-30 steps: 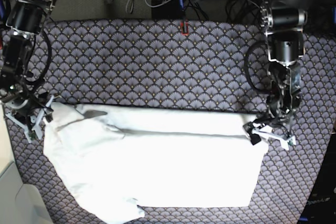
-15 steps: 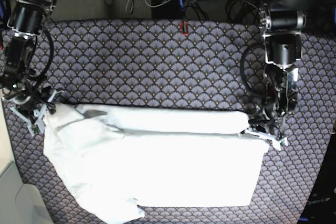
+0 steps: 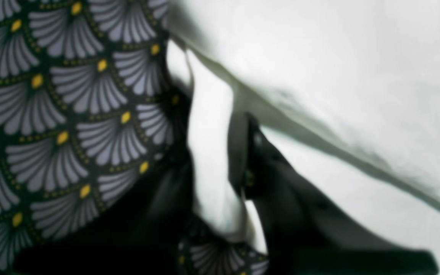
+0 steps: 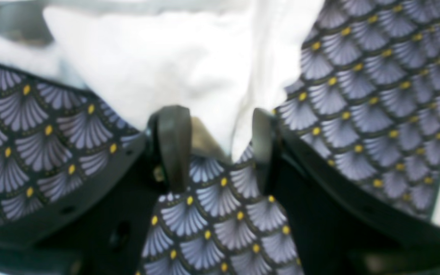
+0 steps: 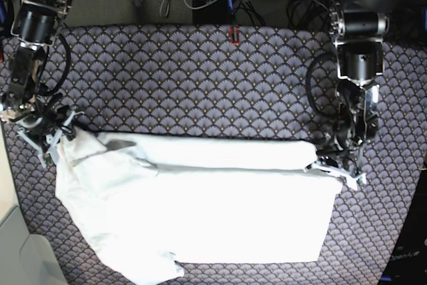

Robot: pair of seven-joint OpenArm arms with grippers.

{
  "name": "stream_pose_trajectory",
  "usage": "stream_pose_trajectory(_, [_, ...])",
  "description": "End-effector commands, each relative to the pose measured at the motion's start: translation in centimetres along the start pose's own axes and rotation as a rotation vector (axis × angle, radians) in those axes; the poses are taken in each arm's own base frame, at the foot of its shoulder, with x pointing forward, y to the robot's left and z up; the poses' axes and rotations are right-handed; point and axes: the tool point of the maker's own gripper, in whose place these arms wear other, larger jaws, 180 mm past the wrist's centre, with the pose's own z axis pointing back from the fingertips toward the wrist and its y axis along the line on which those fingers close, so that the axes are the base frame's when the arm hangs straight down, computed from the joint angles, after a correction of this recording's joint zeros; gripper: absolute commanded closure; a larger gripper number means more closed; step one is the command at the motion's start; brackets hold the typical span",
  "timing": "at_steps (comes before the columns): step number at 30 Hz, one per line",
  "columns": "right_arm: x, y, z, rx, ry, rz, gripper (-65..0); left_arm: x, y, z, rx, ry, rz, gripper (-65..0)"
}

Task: Fold the T-shirt properly
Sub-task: 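Release the folded edge and regrasp the fold with both grippers, then pull the folded edge back toward the collar side with both grippers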

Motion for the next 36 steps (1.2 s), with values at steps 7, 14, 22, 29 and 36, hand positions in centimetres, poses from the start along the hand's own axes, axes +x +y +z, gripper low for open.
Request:
stream_pose_trajectory(7, [1.4, -1.2, 0.2, -0.017, -0.057, -0.003, -27.3, 0.6, 1.6, 0.4, 0.032, 0.004, -0.014, -3.8])
stream_pose_trajectory(14, [0.9, -1.1, 0.2, -0.014, -0.049, -0.009, -8.2, -0.6, 1.9, 0.5, 0.038, 0.045, -0.019, -3.8])
stream_pose_trajectory(22, [-1.0, -0.7, 0.4, -0.011, -0.007, -0.003, 0.0, -2.0, 2.1, 0.7, 0.039, 0.102, -0.024, -3.8])
stream_pose_trajectory(29, [-2.6, -0.6, 2.4, -0.038, 0.006, 0.065, 0.0, -3.4, 4.2, 2.1, 0.064, 0.143, -0.057, -3.8])
stream_pose_trajectory(36, [-3.9, 1.3, 5.6, -0.052, -0.001, 0.166, 0.0, -5.0, 4.8, 5.7, 0.054, 0.187, -0.141, -3.8])
